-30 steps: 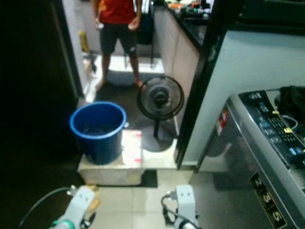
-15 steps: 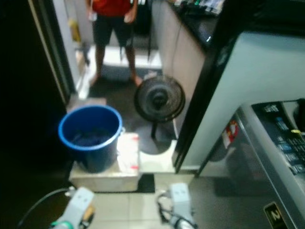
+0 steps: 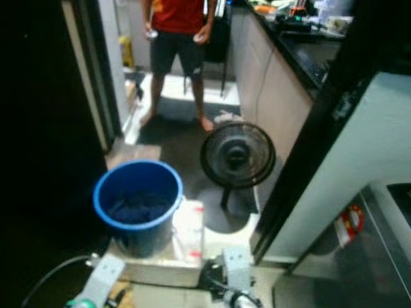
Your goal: Clothes washing
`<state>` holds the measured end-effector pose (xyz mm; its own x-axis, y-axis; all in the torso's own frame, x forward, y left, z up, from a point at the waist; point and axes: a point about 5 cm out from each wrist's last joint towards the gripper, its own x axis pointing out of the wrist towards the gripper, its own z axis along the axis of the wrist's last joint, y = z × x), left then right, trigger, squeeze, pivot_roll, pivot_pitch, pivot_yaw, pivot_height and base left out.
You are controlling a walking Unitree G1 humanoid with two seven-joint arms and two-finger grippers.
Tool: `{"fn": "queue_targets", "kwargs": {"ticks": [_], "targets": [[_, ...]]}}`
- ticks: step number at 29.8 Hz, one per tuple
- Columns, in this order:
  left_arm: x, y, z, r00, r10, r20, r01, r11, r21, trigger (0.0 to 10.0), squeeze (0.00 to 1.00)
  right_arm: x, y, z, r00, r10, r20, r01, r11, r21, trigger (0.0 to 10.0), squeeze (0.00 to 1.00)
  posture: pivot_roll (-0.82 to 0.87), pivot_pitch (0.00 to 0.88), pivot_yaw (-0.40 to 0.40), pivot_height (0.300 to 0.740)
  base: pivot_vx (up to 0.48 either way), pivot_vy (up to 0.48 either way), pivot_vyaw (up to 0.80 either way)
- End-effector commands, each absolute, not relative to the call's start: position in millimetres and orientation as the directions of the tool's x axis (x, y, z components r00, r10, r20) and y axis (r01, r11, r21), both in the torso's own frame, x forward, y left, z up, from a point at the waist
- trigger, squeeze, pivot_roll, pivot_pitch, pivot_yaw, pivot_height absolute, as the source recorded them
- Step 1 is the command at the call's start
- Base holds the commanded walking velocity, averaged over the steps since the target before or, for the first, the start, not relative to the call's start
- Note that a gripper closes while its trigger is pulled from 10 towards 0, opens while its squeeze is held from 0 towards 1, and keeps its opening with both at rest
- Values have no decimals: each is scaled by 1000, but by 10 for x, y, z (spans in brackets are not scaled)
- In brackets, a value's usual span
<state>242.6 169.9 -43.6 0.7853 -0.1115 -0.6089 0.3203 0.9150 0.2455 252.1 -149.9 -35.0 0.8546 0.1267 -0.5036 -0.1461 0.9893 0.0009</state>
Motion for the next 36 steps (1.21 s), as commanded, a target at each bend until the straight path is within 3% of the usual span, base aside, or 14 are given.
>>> {"fn": "queue_targets", "kwargs": {"ticks": [1, 6, 13, 23, 36], "targets": [[2384, 1646, -475, 772, -124, -624, 334, 914, 232, 10000, 0, 2487, -1586, -374, 851, 101, -516, -120, 993, -3, 10000, 0, -32, 10, 16, 724, 360, 0, 0], [2395, 1640, -467, 774, -126, -620, 333, 914, 230, 10000, 0, 2485, -1600, -375, 853, 91, -514, -92, 995, 22, 10000, 0, -34, 15, 15, 724, 358, 0, -89], [2411, 1634, -456, 776, -130, -617, 335, 914, 230, 10000, 0, 2486, -1622, -371, 856, 81, -511, -83, 996, 20, 10000, 0, -39, 15, 20, 724, 354, 0, -743], [2427, 1627, -446, 777, -132, -615, 338, 913, 231, 10000, 0, 2497, -1635, -362, 859, 75, -507, -82, 997, 8, 10000, 0, -39, 18, 21, 724, 329, 0, 0], [2427, 1640, -446, 780, -121, -614, 324, 917, 232, 10000, 0, 2532, -1636, -332, 867, 76, -493, -82, 997, 9, 10000, 0, -38, 26, 20, 724, 0, 0, 0]]}}
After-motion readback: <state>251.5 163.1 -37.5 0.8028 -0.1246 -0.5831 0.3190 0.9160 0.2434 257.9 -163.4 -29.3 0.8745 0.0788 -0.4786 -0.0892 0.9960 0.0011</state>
